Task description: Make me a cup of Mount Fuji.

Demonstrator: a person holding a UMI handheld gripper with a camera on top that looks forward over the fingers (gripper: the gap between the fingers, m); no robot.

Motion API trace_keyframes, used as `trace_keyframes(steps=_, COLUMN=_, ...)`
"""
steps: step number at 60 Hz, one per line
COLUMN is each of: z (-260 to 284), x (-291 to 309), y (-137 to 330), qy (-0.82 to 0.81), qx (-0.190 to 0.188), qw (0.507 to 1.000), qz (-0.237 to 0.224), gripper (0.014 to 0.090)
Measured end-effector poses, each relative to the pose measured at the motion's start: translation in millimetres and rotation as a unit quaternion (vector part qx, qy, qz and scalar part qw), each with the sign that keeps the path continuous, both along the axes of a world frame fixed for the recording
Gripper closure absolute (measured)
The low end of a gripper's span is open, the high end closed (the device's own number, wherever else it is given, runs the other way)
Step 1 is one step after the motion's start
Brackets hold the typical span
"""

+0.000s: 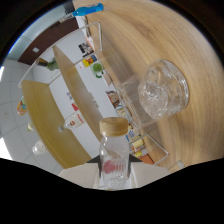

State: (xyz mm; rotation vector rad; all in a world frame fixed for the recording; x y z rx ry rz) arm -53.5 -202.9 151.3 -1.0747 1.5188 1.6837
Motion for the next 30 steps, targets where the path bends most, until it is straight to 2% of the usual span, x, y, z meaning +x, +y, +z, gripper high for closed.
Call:
trace_keyframes(steps=10, z=-3, x=-2, y=-2, qy=-0.010, qx=-0.008, qw=1.000, qz=0.010, gripper=0.0640)
trace_keyframes(steps=18, z=14, x=-2, y=-7, qy=-0.150, qx=-0.004, qw=0.988, qz=0.023, gripper=0.0640)
trace_keyframes(steps=24, z=47, x=1, y=-10, qy=-0.296, qx=0.018, qw=0.955, qz=0.017, gripper=0.0635)
trace_keyframes(steps=30, z=83, x=3, y=-13, qy=-0.458, qx=0.040, qw=0.888, qz=0.004, gripper=0.0636)
